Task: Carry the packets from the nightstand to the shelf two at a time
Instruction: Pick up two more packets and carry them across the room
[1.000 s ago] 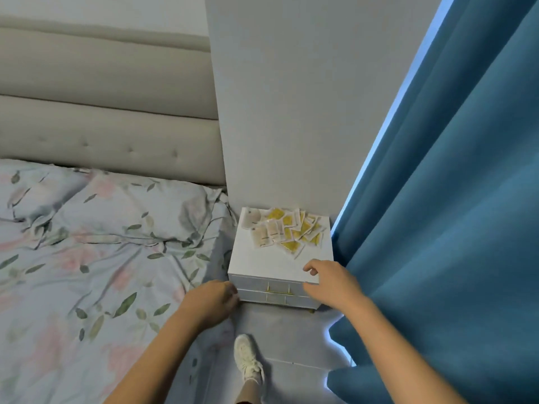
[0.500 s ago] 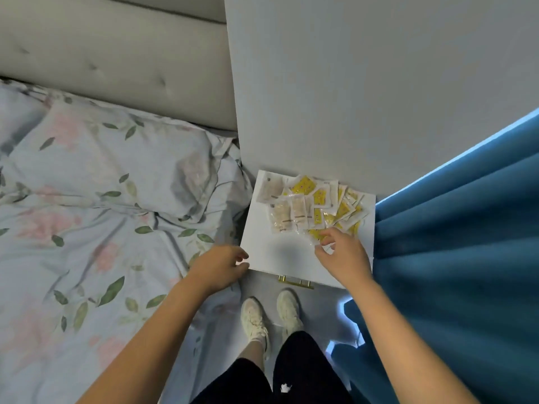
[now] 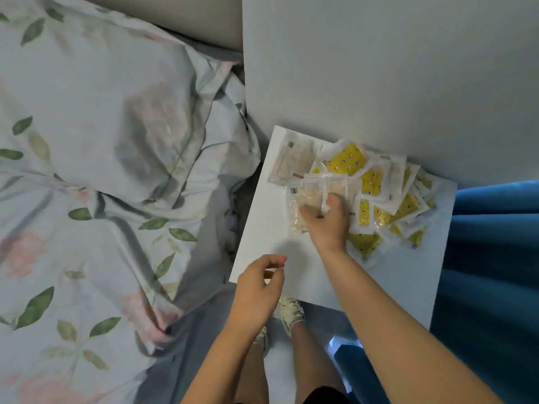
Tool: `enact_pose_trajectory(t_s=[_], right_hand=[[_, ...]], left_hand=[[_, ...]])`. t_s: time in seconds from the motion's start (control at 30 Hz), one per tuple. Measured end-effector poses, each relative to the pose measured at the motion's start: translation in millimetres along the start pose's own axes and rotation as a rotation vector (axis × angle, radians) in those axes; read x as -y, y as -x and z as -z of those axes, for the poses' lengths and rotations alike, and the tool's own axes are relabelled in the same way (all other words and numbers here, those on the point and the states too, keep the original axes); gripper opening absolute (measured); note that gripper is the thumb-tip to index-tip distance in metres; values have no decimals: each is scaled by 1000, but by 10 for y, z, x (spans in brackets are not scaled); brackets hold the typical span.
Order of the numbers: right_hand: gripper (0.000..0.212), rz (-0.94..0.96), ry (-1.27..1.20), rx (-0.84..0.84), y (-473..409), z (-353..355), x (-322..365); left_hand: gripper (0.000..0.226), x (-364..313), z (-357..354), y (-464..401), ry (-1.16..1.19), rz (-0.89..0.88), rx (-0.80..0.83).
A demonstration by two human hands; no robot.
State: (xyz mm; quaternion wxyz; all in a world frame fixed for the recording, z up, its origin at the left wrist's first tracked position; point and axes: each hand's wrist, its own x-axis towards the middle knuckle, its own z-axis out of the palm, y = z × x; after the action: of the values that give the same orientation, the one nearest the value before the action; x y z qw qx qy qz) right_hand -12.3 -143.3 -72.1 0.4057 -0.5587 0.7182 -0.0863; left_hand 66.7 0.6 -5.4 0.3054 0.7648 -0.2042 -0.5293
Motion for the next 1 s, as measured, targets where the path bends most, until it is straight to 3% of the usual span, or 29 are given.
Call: enact_pose_trajectory(t_s=[0.1, 0.23, 0.37, 0.43, 0.5, 0.57, 0.6, 0.7, 0.73, 0.77, 0.87, 0.93, 1.0], right_hand=[[86, 70, 404, -100, -110, -205, 36], [79, 149, 599, -115, -123, -268, 30], [46, 183, 436, -23, -114, -155, 40], [40, 230, 279, -9, -24, -72, 73], [37, 282, 99, 12, 122, -2, 97], [30, 279, -107, 178, 304, 69, 123], [29, 278, -146, 308, 396, 125, 132], [37, 310, -108, 608, 511, 330, 81], [36, 287, -141, 597, 490, 400, 70], [34, 294, -157, 483, 432, 438, 40], [55, 268, 52, -65, 92, 357, -63], [86, 92, 235, -150, -109, 212, -56], [103, 21, 386, -149, -199, 74, -69]], left_hand=[[25, 96, -40, -240, 44, 26, -60], [26, 56, -86, -446, 88, 71, -127], [26, -146, -136, -499, 150, 94, -119], [30, -268, -130, -518, 183, 101, -106], [53, -371, -143, -541, 266, 113, -58], [71, -452, -193, -554, 348, 130, -11], [67, -462, -220, -570, 395, 124, -8], [17, -405, -216, -614, 631, 138, -113], [16, -350, -178, -632, 649, 161, -159], [18, -295, -138, -646, 659, 190, -177], [17, -137, -68, -673, 653, 205, -213], [47, -93, -29, -660, 564, 153, -254], [79, -74, 12, -620, 440, 16, -305]])
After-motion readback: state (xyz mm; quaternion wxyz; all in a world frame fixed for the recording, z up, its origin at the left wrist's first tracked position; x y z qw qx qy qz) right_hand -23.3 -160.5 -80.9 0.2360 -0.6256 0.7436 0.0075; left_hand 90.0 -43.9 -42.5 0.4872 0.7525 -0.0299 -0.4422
